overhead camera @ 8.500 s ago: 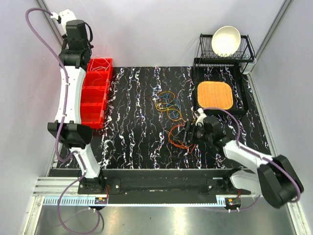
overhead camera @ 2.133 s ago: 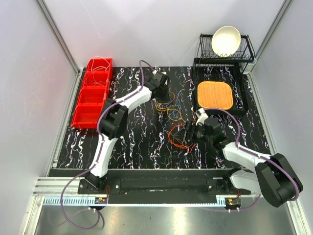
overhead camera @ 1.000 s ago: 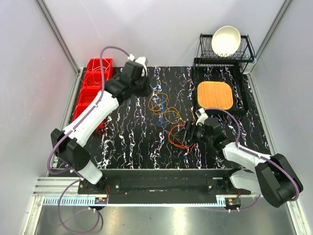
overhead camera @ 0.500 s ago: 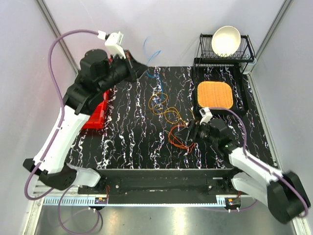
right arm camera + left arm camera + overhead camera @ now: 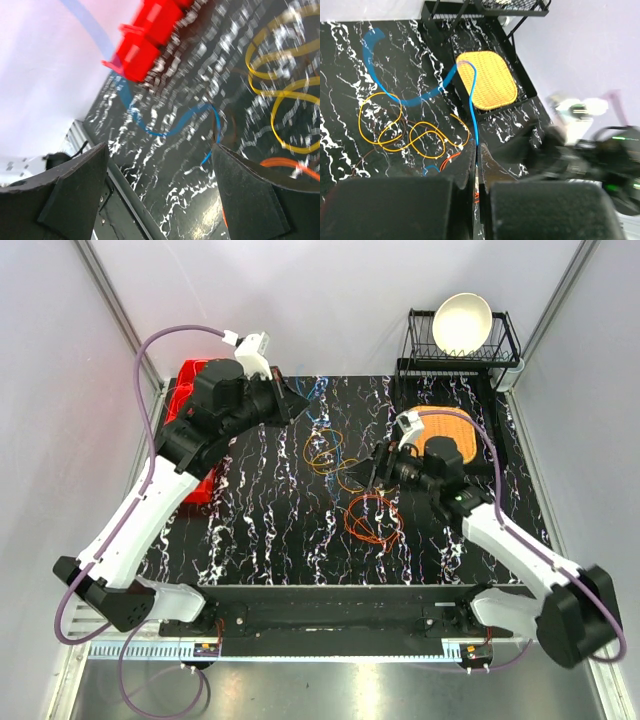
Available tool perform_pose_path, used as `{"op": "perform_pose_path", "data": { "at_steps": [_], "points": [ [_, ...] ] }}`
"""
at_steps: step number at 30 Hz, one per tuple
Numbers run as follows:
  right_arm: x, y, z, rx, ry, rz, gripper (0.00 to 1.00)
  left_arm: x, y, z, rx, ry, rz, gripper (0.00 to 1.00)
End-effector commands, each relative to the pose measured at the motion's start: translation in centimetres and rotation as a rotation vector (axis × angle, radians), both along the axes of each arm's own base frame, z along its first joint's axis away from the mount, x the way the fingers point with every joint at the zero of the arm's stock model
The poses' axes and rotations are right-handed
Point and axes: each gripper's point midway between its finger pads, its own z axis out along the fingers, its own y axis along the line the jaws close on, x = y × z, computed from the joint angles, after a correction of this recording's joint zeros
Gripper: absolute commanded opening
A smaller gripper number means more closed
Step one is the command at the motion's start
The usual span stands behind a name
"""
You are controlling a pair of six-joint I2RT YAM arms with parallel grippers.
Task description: Untangle the cables
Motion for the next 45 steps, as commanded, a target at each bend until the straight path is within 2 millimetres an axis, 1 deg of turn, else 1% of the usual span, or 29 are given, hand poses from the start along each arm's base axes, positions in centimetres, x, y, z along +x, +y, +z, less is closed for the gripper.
{"op": "perform_pose_path", "data": {
  "at_steps": [1, 4, 6, 7, 8, 9, 10, 11, 12, 13, 14, 16, 17, 19, 20, 21, 22, 23, 25, 27, 28, 29, 30, 31, 32, 34, 39, 42, 45],
  "points": [
    [1.8, 0.3, -0.3, 0.044, 0.045, -0.073, 0.89, 0.0, 0.3, 5.2, -0.075, -0.124, 0.011, 0.00],
    [3.0, -0.1, -2.2, 0.036, 0.135, -0.154, 0.89, 0.0, 0.7, 5.9, -0.055, -0.146, 0.020, 0.00],
    [3.2, 0.1, -3.1, 0.044, 0.187, -0.169, 0.89, -0.2, 1.1, 7.1, -0.045, -0.188, 0.021, 0.00],
    [3.3, 0.4, -4.1, 0.035, 0.218, -0.161, 0.88, -0.1, 1.3, 7.5, -0.037, -0.198, 0.029, 0.00],
    [2.9, 1.0, -4.4, 0.043, 0.238, -0.123, 0.87, -0.2, 1.4, 8.7, -0.042, -0.225, 0.031, 0.00],
    [2.9, 1.3, -4.5, 0.057, 0.254, -0.112, 0.86, -0.2, 1.6, 9.1, -0.027, -0.242, 0.031, 0.00],
    [2.7, 1.5, -5.0, 0.061, 0.271, -0.099, 0.86, -0.1, 1.7, 9.6, -0.021, -0.254, 0.034, 0.00],
    [2.1, 1.8, -5.8, 0.063, 0.289, -0.076, 0.86, 0.1, 1.7, 10.6, -0.024, -0.276, 0.037, 0.00],
    [2.0, 2.1, -5.4, 0.089, 0.267, -0.061, 0.86, 0.2, 1.8, 10.9, -0.016, -0.287, 0.040, 0.00],
    [1.7, 2.2, -6.1, 0.089, 0.282, -0.054, 0.86, 0.6, 1.6, 10.9, -0.011, -0.285, 0.041, 0.00],
    [1.6, 2.4, -6.1, 0.101, 0.288, -0.052, 0.86, 0.4, 1.7, 12.0, -0.021, -0.308, 0.040, 0.00],
    [1.2, 3.0, -6.5, 0.115, 0.307, -0.018, 0.86, 0.8, 1.6, 12.4, -0.016, -0.321, 0.041, 0.00],
    [1.2, 3.3, -5.9, 0.139, 0.292, -0.009, 0.86, 0.7, 1.8, 13.5, -0.027, -0.345, 0.047, 0.00],
    [0.8, 3.8, -5.6, 0.152, 0.283, 0.010, 0.86, 1.1, 1.9, 14.0, -0.032, -0.354, 0.054, 0.00],
    [0.7, 4.1, -5.2, 0.165, 0.272, 0.021, 0.86, 0.8, 2.2, 15.4, -0.049, -0.383, 0.057, 0.00],
    [0.7, 4.3, -5.0, 0.178, 0.271, 0.025, 0.86, 0.7, 2.2, 15.8, -0.056, -0.390, 0.053, 0.00],
    [0.7, 4.3, -5.3, 0.185, 0.281, 0.023, 0.87, 0.9, 2.3, 16.1, -0.057, -0.394, 0.055, 0.00],
    [0.9, 4.4, -4.9, 0.211, 0.283, 0.021, 0.87, 0.7, 2.6, 17.1, -0.072, -0.414, 0.057, 0.00],
    [1.1, 4.7, -5.3, 0.225, 0.304, 0.021, 0.86, 0.7, 3.1, 17.7, -0.086, -0.421, 0.068, 0.00],
    [1.4, 5.1, -4.9, 0.264, 0.305, 0.028, 0.86, 0.7, 3.5, 18.4, -0.101, -0.434, 0.077, 0.00],
    [1.5, 5.2, -5.6, 0.266, 0.328, 0.024, 0.86, 0.5, 3.8, 18.7, -0.103, -0.441, 0.082, 0.00],
    [1.7, 5.4, -5.0, 0.302, 0.330, 0.024, 0.85, 0.4, 3.9, 19.0, -0.110, -0.449, 0.083, 0.00],
    [1.9, 5.4, -5.1, 0.316, 0.338, 0.021, 0.85, 0.3, 3.9, 19.3, -0.116, -0.456, 0.079, 0.00],
    [2.1, 5.6, -5.7, 0.322, 0.354, 0.018, 0.84, 0.0, 4.2, 19.8, -0.122, -0.469, 0.081, 0.00],
    [2.2, 5.8, -5.2, 0.347, 0.340, 0.027, 0.84, 0.0, 4.4, 20.0, -0.128, -0.471, 0.086, 0.00],
    [2.3, 6.0, -6.2, 0.344, 0.347, 0.020, 0.83, -0.3, 4.5, 20.8, -0.140, -0.490, 0.087, 0.00],
    [2.5, 6.4, -7.9, 0.277, 0.311, 0.007, 0.82, -0.5, 4.7, 21.8, -0.160, -0.505, 0.089, 0.00],
    [2.5, 6.7, -7.9, 0.247, 0.267, 0.014, 0.82, -0.7, 4.6, 22.1, -0.177, -0.506, 0.083, 0.00],
    [2.3, 7.6, -7.5, 0.213, 0.220, 0.035, 0.82, -0.5, 4.5, 22.1, -0.188, -0.502, 0.085, 0.00]
  ]
}}
